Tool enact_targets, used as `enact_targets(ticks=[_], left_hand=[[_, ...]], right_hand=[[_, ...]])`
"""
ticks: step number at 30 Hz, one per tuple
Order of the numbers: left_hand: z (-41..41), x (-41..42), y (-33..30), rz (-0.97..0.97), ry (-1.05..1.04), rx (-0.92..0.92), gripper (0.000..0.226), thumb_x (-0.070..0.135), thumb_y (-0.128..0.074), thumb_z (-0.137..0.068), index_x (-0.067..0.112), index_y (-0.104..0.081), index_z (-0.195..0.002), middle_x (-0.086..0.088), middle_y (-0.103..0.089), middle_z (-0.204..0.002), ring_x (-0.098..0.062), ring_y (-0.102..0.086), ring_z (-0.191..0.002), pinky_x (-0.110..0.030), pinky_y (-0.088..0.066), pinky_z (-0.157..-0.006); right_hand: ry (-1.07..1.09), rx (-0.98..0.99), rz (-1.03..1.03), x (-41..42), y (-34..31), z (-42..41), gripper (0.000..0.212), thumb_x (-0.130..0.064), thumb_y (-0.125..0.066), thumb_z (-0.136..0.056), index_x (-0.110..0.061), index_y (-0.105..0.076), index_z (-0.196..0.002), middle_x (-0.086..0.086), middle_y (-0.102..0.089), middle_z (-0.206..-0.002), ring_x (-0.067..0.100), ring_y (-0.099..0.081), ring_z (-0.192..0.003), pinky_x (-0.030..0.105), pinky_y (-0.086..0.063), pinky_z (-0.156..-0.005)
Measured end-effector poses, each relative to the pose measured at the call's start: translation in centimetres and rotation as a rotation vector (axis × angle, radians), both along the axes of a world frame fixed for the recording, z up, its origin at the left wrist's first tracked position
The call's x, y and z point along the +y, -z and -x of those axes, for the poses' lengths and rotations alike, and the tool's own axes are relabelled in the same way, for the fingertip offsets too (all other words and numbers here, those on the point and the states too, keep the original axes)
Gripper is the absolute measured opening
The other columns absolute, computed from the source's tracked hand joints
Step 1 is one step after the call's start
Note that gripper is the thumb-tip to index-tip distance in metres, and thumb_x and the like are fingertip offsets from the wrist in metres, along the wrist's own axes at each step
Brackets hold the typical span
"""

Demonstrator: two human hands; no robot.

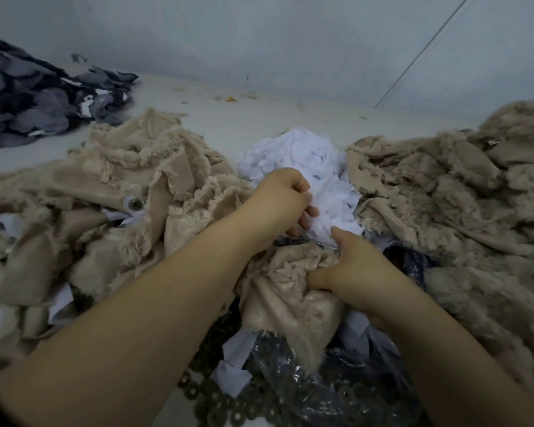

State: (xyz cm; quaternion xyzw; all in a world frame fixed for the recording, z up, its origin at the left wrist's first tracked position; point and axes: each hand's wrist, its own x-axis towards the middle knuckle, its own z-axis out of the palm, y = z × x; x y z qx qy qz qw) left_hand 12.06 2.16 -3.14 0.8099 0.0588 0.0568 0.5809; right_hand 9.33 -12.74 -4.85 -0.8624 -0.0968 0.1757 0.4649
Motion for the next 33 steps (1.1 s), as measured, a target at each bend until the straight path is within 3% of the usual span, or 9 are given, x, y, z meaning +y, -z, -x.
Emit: enact_targets(ticks=[8,10,13,18,22,26,29,31,33], left_hand=[[1.9,0.8,-1.3,0.274,0.038,-0.013,0.027,-0.008,-0.053,-0.088,0.007,-0.047,-0.066,-0.011,-0.046,-0.063,-0.025,-0.049,-0.055,-0.030,-0.046,-0.048],[2.5,1.1,-1.3,0.422,0.024,-0.017,0.029,-0.007,-0.048,-0.087,0.008,-0.043,-0.063,-0.009,-0.042,-0.063,-0.028,-0.051,-0.059,-0.034,-0.048,-0.052],[3.2,1.3,-1.4,0.584,0.028,-0.011,0.023,-0.003,-0.040,-0.088,0.007,-0.042,-0.068,-0.016,-0.051,-0.074,-0.030,-0.056,-0.063,-0.038,-0.051,-0.057],[3.2,1.6,-1.4,0.623,-0.041,-0.059,0.030,-0.004,-0.036,-0.087,0.010,-0.033,-0.061,-0.021,-0.049,-0.078,-0.037,-0.058,-0.068,-0.045,-0.057,-0.058],[3.2,2.0,-0.7,0.563,-0.082,-0.110,0.034,-0.006,-0.041,-0.091,0.008,-0.044,-0.061,-0.019,-0.053,-0.067,-0.034,-0.058,-0.052,-0.048,-0.057,-0.057],[3.1,1.7,0.5,0.417,-0.118,-0.069,0.024,0.007,-0.045,-0.100,0.009,-0.049,-0.077,-0.022,-0.055,-0.076,-0.039,-0.057,-0.072,-0.070,-0.049,-0.078],[2.9,1.6,0.9,0.345,-0.119,-0.073,0.021,0.015,-0.045,-0.102,0.013,-0.050,-0.082,-0.022,-0.060,-0.077,-0.038,-0.059,-0.071,-0.050,-0.053,-0.061],[2.8,1.6,1.1,0.257,-0.131,-0.088,0.023,0.019,-0.045,-0.102,0.015,-0.050,-0.081,-0.025,-0.062,-0.075,-0.040,-0.060,-0.067,-0.035,-0.044,-0.053],[2.7,1.5,1.1,0.166,-0.132,-0.096,0.020,0.023,-0.046,-0.102,0.015,-0.050,-0.084,-0.033,-0.064,-0.083,-0.043,-0.062,-0.069,-0.036,-0.042,-0.056]], right_hand=[[0.016,0.015,0.017,0.1,0.2,-0.3,0.052,-0.012,-0.079,-0.076,-0.015,-0.050,-0.120,-0.008,-0.049,-0.087,0.007,-0.050,-0.078,0.022,-0.047,-0.065],[0.019,0.025,0.024,0.2,0.2,-0.2,0.043,-0.012,-0.079,-0.075,-0.017,-0.046,-0.103,-0.002,-0.057,-0.094,0.014,-0.058,-0.085,0.029,-0.054,-0.072],[0.020,0.032,0.047,0.2,0.1,-0.2,0.037,-0.012,-0.080,-0.073,-0.007,-0.058,-0.103,0.011,-0.067,-0.102,0.028,-0.065,-0.092,0.045,-0.058,-0.084],[0.027,0.034,0.030,0.2,0.0,0.0,0.036,-0.010,-0.079,-0.074,-0.009,-0.061,-0.106,0.011,-0.068,-0.103,0.028,-0.065,-0.092,0.034,-0.056,-0.075],[0.032,0.038,0.055,0.1,0.1,0.0,0.038,-0.012,-0.079,-0.074,-0.010,-0.060,-0.106,0.011,-0.067,-0.103,0.027,-0.064,-0.092,0.033,-0.055,-0.073],[0.017,-0.047,0.119,0.2,-0.4,0.3,0.079,-0.018,-0.079,-0.077,-0.014,-0.039,-0.145,-0.006,-0.049,-0.104,0.013,-0.052,-0.090,0.028,-0.048,-0.076],[0.000,-0.146,0.062,0.3,-0.7,0.9,0.106,-0.014,-0.076,-0.079,-0.038,-0.008,-0.157,-0.018,-0.042,-0.091,-0.001,-0.048,-0.069,0.010,-0.040,-0.058],[0.005,-0.191,0.004,0.2,-1.0,1.1,0.104,-0.010,-0.075,-0.079,-0.046,-0.013,-0.155,-0.031,-0.038,-0.088,-0.015,-0.054,-0.066,0.005,-0.043,-0.052],[-0.027,-0.202,-0.038,0.1,-1.4,1.3,0.098,-0.009,-0.075,-0.080,-0.045,-0.022,-0.154,-0.033,-0.041,-0.102,-0.032,-0.046,-0.064,-0.002,-0.040,-0.053]])
